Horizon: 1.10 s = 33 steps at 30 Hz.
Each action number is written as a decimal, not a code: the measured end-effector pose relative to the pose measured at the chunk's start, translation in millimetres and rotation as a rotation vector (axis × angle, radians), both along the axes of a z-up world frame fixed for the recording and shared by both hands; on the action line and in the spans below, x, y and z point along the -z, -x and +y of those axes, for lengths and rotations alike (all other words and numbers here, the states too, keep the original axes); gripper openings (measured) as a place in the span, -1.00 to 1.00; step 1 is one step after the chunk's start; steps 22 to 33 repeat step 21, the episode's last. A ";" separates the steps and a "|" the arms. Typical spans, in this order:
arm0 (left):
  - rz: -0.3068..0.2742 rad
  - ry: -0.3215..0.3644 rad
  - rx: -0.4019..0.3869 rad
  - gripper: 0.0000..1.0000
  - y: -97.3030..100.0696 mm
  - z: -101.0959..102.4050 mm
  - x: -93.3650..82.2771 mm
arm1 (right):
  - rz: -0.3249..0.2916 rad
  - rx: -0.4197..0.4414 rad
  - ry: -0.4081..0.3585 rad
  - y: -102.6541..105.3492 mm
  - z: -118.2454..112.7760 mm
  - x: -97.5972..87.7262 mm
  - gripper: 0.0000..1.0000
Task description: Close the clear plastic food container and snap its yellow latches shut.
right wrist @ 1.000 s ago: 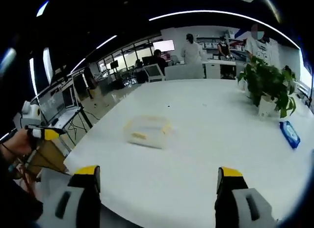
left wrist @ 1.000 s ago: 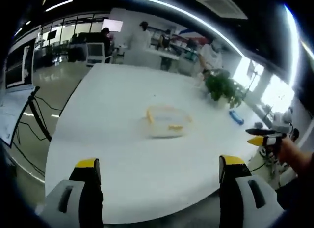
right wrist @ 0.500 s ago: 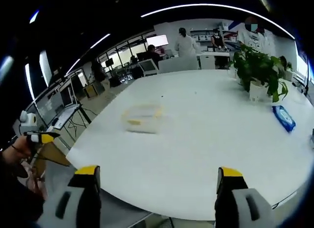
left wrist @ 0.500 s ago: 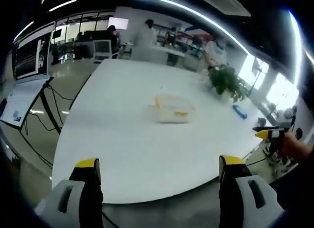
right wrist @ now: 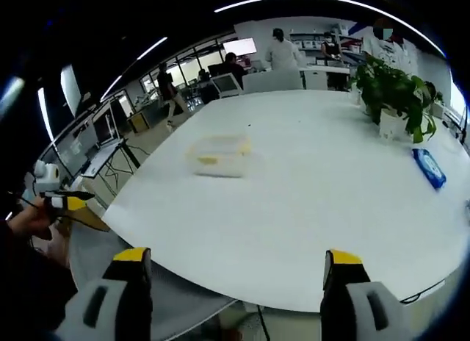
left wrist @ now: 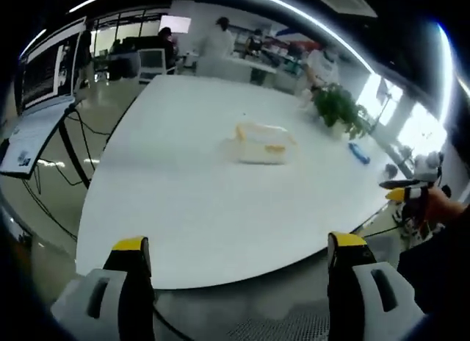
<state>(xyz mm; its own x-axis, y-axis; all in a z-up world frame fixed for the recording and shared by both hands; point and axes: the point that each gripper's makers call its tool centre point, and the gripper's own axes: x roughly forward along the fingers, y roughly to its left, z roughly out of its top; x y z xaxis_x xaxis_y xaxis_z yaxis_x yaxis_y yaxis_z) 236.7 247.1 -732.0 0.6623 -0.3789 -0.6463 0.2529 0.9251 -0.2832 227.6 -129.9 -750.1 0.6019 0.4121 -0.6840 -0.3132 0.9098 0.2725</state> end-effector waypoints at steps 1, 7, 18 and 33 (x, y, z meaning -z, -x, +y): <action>0.002 0.008 -0.002 0.98 0.5 -0.1 -0.3 | 0.010 0.001 -0.002 1.7 0.8 1.7 0.97; 0.003 0.019 -0.004 0.98 4.0 0.9 2.2 | 0.030 0.002 0.009 7.1 5.2 4.5 0.95; 0.027 0.035 0.020 0.98 6.7 -1.4 12.1 | 0.035 0.007 0.039 8.8 9.5 3.2 0.85; 0.037 0.037 0.031 0.98 5.3 -2.3 16.6 | 0.036 0.002 0.058 10.0 11.7 3.9 0.83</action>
